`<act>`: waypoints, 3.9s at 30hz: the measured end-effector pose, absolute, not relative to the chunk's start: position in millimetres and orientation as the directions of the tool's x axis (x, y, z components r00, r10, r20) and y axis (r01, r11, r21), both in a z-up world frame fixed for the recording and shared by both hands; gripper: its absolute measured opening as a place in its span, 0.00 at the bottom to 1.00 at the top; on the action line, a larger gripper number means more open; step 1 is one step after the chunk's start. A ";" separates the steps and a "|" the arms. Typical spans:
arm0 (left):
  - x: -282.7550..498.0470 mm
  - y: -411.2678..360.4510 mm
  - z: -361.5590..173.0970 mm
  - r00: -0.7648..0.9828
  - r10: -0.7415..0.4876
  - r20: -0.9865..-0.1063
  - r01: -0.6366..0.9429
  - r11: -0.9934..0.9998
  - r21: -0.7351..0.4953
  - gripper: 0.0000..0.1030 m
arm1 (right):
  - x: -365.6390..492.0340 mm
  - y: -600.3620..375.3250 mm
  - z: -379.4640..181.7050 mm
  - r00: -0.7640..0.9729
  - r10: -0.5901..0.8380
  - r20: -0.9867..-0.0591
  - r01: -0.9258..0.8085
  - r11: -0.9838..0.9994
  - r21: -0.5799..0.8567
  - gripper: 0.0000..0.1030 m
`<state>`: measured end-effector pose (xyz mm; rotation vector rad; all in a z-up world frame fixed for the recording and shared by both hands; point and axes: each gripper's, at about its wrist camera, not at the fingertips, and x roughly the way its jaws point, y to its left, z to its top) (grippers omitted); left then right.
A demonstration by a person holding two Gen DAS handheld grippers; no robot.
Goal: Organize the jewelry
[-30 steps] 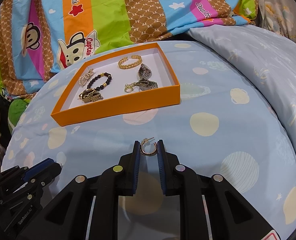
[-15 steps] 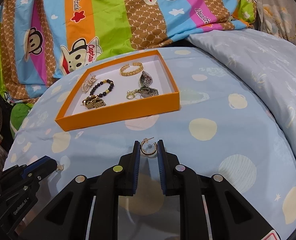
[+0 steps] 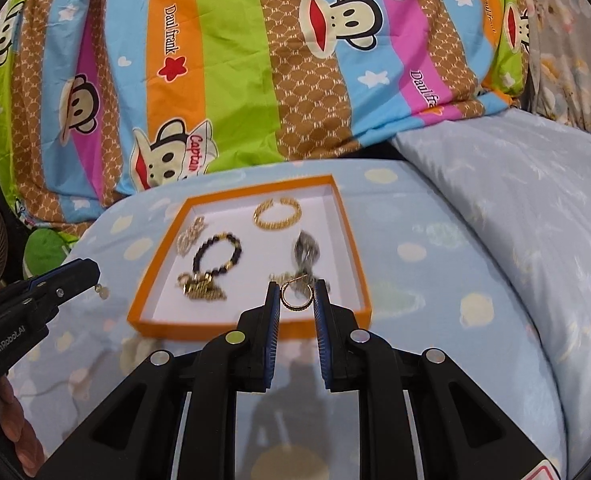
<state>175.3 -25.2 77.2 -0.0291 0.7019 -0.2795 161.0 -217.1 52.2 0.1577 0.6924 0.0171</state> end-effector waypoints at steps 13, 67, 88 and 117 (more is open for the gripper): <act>256.8 -45.9 57.6 0.719 -0.238 -0.653 0.213 0.970 -0.118 0.14 | 255.6 -225.9 42.7 0.766 0.075 -0.638 0.053 0.982 0.180 0.16; 294.1 -49.8 25.8 0.697 -0.210 -0.686 0.194 0.976 -0.102 0.14 | 301.5 -219.6 10.5 0.735 0.055 -0.676 0.054 0.989 0.140 0.16; 294.3 -49.6 23.8 0.712 -0.177 -0.680 0.165 0.983 -0.083 0.34 | 301.0 -219.7 10.4 0.738 0.056 -0.673 0.049 0.990 0.135 0.26; 284.3 -48.7 14.7 0.702 -0.153 -0.695 0.157 0.986 -0.058 0.37 | 283.2 -225.6 15.3 0.768 0.034 -0.639 0.082 0.985 0.152 0.45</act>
